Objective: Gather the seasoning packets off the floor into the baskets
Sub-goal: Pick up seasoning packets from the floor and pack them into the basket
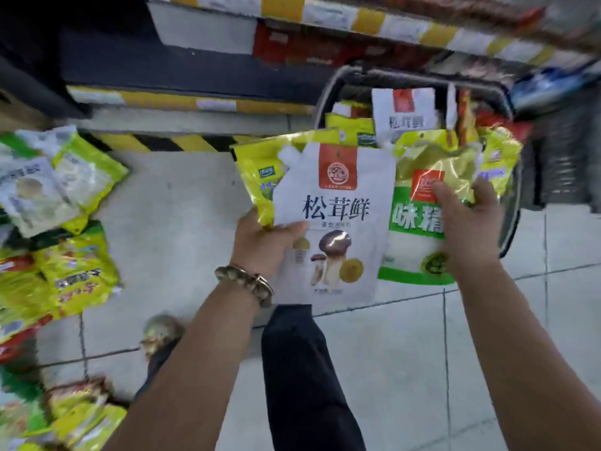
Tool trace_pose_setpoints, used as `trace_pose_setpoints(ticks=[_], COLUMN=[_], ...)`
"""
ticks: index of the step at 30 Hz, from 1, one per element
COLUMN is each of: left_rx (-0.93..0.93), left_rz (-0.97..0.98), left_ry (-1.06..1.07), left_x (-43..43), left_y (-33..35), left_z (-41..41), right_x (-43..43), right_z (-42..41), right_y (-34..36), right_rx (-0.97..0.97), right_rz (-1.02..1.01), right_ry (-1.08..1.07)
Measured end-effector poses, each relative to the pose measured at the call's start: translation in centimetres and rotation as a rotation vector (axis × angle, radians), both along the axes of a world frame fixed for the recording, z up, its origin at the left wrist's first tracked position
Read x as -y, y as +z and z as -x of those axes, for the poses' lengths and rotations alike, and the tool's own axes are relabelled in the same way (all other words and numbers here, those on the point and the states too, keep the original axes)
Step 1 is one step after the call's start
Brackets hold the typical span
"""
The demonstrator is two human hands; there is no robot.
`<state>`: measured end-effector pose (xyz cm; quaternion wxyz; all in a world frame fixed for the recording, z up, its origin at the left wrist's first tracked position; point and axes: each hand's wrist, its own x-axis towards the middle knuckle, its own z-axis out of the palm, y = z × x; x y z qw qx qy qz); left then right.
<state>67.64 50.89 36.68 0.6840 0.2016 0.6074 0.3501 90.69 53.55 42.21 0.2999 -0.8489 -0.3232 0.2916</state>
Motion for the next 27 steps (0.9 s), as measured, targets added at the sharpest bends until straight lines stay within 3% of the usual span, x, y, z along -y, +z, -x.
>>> trace_pose_setpoints(ticks=[3, 8, 12, 16, 20, 22, 25, 27], left_rx=[0.092, 0.066, -0.145, -0.575, -0.988, -0.969, -0.995, -1.038], left_rz=[0.021, 0.067, 0.032, -0.091, -0.364, -0.5, -0.493, -0.431], left_ry=[0.002, 0.089, 0.192, -0.004, -0.328, -0.57, -0.939, -0.975], left_x=[-3.0, -8.7, -12.3, -14.1, -14.3, -14.4, -14.4, -14.4], left_y=[1.0, -0.5, -2.7, -4.3, -4.0, -3.3, -2.6, -3.0], left_z=[-7.3, -15.9, -18.7, -18.1, -16.9, -18.1, -20.9, -21.7], right_x=[-1.5, -6.8, -11.1, -12.2, -11.6, -11.3, -11.3, -11.6], right_z=[-6.6, -14.2, -16.9, -16.8, -15.2, -15.0, -16.2, -16.8], right_y=[1.0, -0.9, -5.0, -7.4, -7.6, -8.0, -9.1, -9.4], right_rx=[0.004, -0.009, 0.005, 0.436, 0.434, 0.423, 0.486, 0.519], right_rz=[-0.029, -0.066, 0.027, 0.204, 0.11, 0.195, 0.293, 0.297], right_ry=[-0.026, -0.044, -0.033, 0.182, 0.433, 0.55, 0.624, 0.624])
